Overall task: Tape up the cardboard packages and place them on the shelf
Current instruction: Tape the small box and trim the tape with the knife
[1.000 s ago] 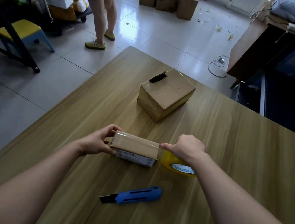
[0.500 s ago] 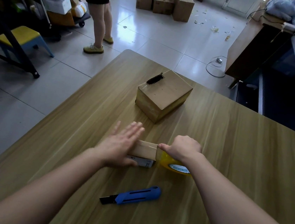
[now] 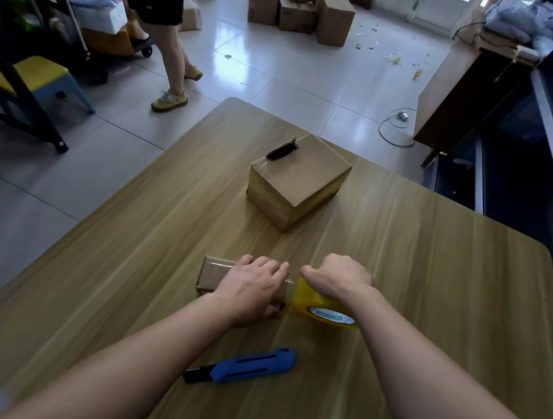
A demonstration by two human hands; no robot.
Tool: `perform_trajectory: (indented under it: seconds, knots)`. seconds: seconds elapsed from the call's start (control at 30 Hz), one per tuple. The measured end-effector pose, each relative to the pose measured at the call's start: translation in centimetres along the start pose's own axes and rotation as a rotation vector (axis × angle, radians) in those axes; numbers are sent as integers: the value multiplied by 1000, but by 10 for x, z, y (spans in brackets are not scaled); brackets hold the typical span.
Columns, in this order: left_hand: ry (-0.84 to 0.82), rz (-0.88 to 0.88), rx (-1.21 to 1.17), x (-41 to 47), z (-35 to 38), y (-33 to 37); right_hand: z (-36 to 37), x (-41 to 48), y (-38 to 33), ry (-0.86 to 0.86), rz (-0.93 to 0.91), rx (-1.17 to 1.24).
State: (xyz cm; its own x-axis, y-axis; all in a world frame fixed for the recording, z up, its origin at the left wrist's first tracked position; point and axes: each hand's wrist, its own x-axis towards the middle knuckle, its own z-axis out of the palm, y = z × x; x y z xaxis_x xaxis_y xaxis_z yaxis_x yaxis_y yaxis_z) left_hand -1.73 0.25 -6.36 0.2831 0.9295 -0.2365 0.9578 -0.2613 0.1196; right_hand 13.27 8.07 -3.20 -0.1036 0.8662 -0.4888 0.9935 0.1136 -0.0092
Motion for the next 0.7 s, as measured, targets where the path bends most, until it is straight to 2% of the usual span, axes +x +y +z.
perform_trajectory:
  seconds: [0.1,0.27,0.53,0.7]
  knots:
    - [-22,-62,-23,9,-1,1,-2,0,3,-36,-12,93]
    - [-12,-126,-409,12,-18,-8,-11,2,19,-109,-37,347]
    - [-10,-73,-818,-3,-28,-41,-29,-12,53,-142,-189,713]
    - [0,-31,-983,-7,-31,-46,-34,-15,49,10,-227,817]
